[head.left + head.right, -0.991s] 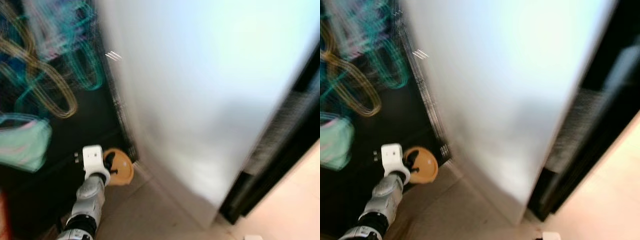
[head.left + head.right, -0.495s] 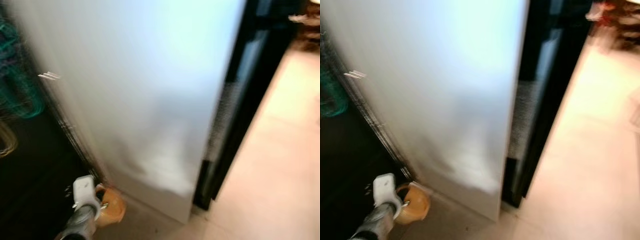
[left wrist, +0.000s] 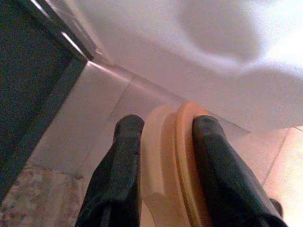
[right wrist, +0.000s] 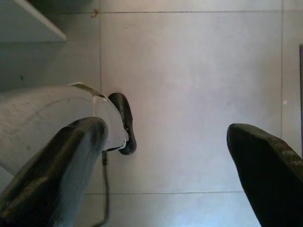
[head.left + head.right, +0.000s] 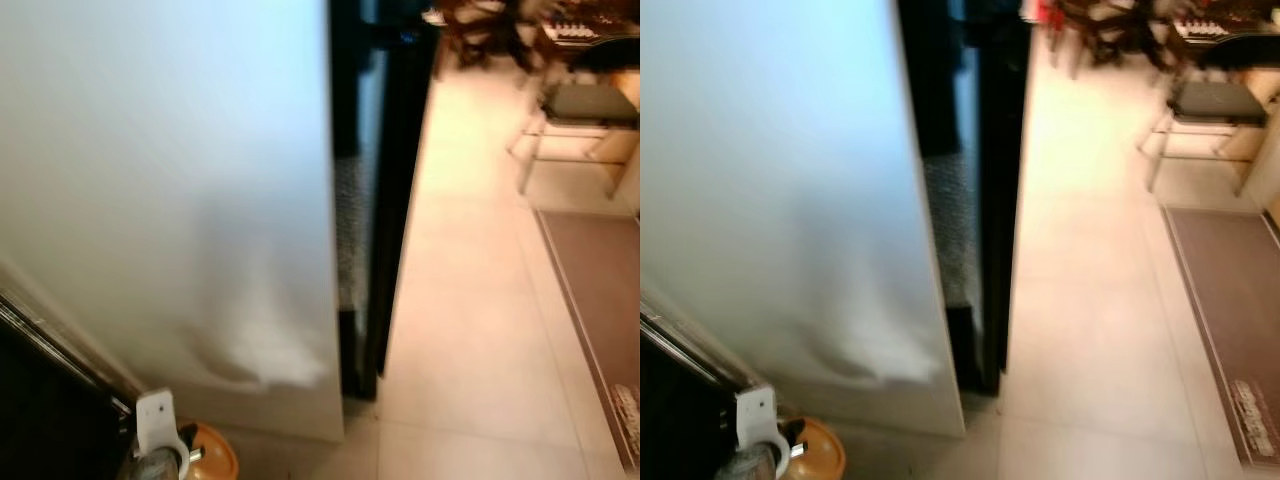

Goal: Restocking fridge

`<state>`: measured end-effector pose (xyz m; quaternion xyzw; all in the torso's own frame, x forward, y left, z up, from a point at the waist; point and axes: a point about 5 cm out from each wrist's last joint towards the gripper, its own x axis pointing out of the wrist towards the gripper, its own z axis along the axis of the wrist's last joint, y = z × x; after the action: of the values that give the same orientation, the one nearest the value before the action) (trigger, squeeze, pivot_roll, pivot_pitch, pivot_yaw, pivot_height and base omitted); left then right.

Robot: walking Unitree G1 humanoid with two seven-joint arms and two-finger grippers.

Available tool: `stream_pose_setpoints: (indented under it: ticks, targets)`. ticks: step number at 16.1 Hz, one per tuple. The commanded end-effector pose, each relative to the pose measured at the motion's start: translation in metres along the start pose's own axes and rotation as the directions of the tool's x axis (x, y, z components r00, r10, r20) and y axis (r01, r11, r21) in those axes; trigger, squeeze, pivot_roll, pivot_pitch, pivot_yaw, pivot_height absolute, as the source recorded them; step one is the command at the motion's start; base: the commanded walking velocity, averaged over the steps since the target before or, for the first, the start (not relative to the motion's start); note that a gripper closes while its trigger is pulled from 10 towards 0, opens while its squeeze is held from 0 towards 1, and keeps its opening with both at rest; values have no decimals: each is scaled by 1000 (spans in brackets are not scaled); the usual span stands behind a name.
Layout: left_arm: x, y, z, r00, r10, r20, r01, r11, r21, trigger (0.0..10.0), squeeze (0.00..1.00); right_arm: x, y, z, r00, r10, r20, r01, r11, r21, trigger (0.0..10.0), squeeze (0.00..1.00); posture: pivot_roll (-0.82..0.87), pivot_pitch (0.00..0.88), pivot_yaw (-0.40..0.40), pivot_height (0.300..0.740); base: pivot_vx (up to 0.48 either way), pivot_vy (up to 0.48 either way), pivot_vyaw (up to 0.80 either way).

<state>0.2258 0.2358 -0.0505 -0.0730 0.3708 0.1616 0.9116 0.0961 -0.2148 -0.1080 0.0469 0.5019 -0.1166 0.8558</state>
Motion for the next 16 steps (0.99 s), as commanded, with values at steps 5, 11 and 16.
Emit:
stream_pose_setpoints:
  ticks: [5,11,16]
  targets:
    - [-3,10,-14,997,42,-61,-40,999,31,10000,0,-6,11,-6,985,-133,112,97,954,283,10000,0,-216,0,151,740,0,0,0]
    - [-5,23,-21,994,71,-79,-70,997,23,10000,0,-13,-41,88,782,-356,512,243,930,276,10000,0,-228,0,155,740,0,0,0]
    - [-9,28,-35,990,75,-123,-77,997,-10,10000,0,-37,-43,150,575,-235,783,192,970,150,10000,0,-230,0,108,740,0,0,0]
